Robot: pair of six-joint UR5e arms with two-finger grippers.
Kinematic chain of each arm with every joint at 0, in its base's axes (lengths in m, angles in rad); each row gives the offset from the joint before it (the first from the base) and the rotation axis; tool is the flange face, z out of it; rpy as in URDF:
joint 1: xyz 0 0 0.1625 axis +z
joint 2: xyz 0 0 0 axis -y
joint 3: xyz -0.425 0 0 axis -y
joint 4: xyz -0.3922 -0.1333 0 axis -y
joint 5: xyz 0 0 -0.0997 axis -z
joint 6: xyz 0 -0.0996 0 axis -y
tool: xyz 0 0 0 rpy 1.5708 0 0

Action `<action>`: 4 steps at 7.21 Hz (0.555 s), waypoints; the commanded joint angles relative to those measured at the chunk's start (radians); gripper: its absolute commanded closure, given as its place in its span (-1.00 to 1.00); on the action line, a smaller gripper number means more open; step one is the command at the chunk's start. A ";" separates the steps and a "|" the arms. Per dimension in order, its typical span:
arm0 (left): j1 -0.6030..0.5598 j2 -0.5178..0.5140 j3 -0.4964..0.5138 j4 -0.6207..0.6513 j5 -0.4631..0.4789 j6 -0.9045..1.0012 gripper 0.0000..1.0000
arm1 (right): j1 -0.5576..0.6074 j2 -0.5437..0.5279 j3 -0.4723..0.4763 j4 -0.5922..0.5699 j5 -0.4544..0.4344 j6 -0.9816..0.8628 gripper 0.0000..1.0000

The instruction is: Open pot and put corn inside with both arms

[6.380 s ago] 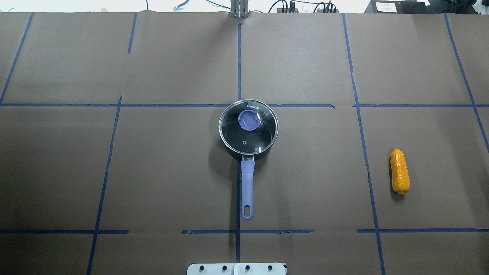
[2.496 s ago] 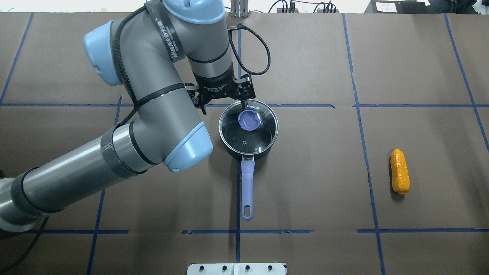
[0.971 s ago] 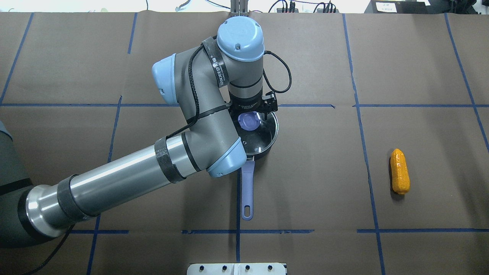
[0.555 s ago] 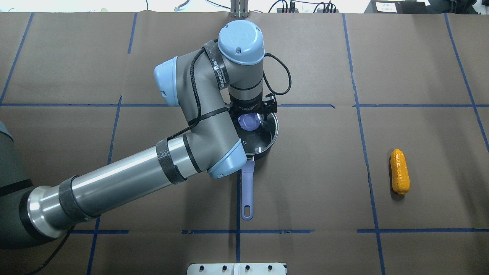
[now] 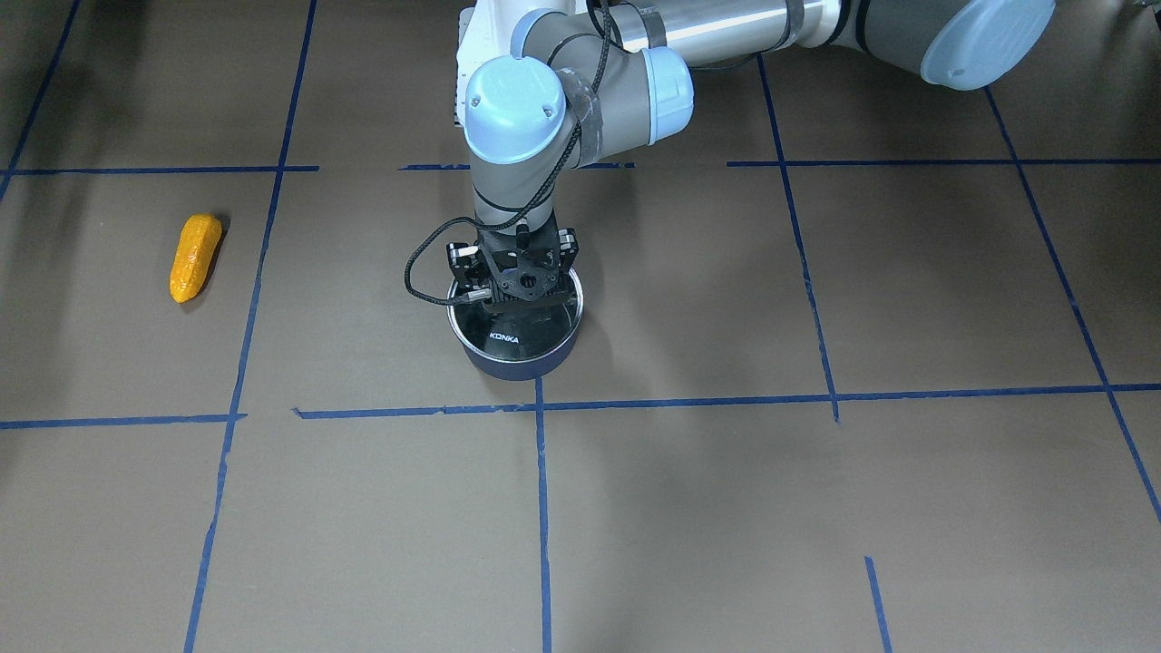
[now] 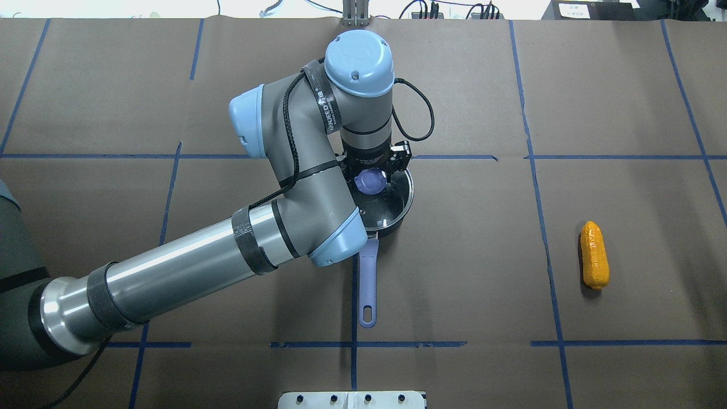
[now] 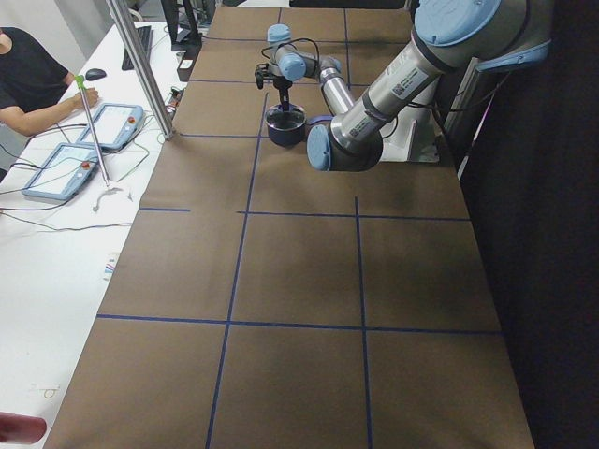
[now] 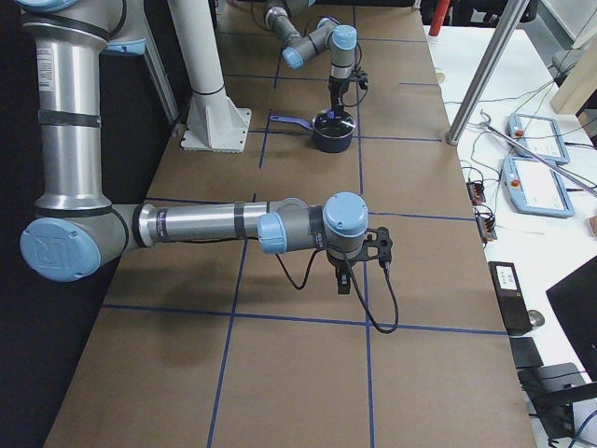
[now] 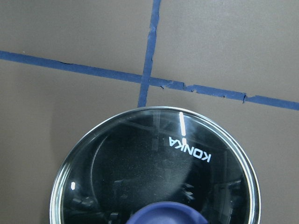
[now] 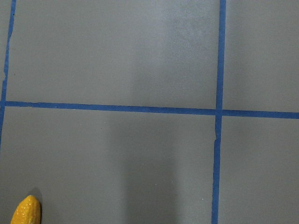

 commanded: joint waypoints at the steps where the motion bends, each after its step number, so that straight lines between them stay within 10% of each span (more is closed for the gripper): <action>1: -0.019 0.020 -0.084 0.023 -0.002 -0.001 0.88 | -0.001 0.002 0.001 0.001 0.000 0.008 -0.99; 4: -0.069 0.179 -0.265 0.057 -0.009 0.028 0.90 | -0.001 0.013 0.024 0.002 0.002 0.055 -0.99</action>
